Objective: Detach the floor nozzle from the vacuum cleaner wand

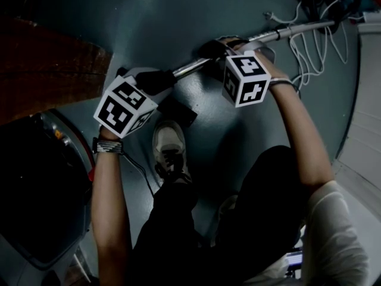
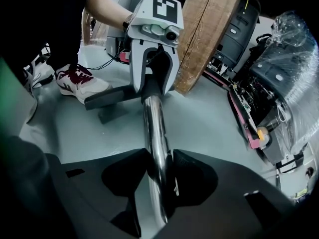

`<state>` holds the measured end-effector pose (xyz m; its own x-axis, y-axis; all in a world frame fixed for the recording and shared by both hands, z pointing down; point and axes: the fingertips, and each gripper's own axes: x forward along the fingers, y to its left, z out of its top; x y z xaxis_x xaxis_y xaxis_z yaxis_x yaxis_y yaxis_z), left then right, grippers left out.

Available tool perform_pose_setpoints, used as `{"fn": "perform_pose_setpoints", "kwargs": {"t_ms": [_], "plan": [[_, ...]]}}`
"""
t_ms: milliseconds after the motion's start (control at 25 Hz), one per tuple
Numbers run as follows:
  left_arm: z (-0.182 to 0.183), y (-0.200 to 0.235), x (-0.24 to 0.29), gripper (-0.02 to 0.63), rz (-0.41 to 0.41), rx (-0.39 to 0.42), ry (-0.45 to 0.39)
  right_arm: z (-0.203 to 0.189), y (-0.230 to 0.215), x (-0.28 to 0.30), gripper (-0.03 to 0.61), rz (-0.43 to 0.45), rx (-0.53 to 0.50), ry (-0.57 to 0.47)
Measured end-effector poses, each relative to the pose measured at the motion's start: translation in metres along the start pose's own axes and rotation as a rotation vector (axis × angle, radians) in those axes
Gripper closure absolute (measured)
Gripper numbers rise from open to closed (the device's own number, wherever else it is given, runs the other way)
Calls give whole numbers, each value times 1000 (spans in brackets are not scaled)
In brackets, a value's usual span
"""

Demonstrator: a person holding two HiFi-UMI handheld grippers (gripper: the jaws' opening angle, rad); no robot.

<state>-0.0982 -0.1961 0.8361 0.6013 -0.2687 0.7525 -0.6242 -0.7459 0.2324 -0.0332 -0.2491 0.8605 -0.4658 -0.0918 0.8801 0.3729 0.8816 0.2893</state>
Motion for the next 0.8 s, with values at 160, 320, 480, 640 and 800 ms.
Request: {"fn": "perform_pose_setpoints", "kwargs": {"t_ms": [160, 320, 480, 640, 800], "plan": [[-12, 3, 1, 431, 85, 131, 92, 1, -2, -2, 402, 2, 9, 7], [-32, 13, -11, 431, 124, 91, 97, -32, 2, 1, 396, 9, 41, 84], [-44, 14, -11, 431, 133, 74, 114, -37, 13, 9, 396, 39, 50, 85], [-48, 12, -7, 431, 129, 78, 127, -36, 8, 9, 394, 25, 57, 82], [-49, 19, -7, 431, 155, 50, 123, -38, 18, 13, 394, 68, 38, 105]]}}
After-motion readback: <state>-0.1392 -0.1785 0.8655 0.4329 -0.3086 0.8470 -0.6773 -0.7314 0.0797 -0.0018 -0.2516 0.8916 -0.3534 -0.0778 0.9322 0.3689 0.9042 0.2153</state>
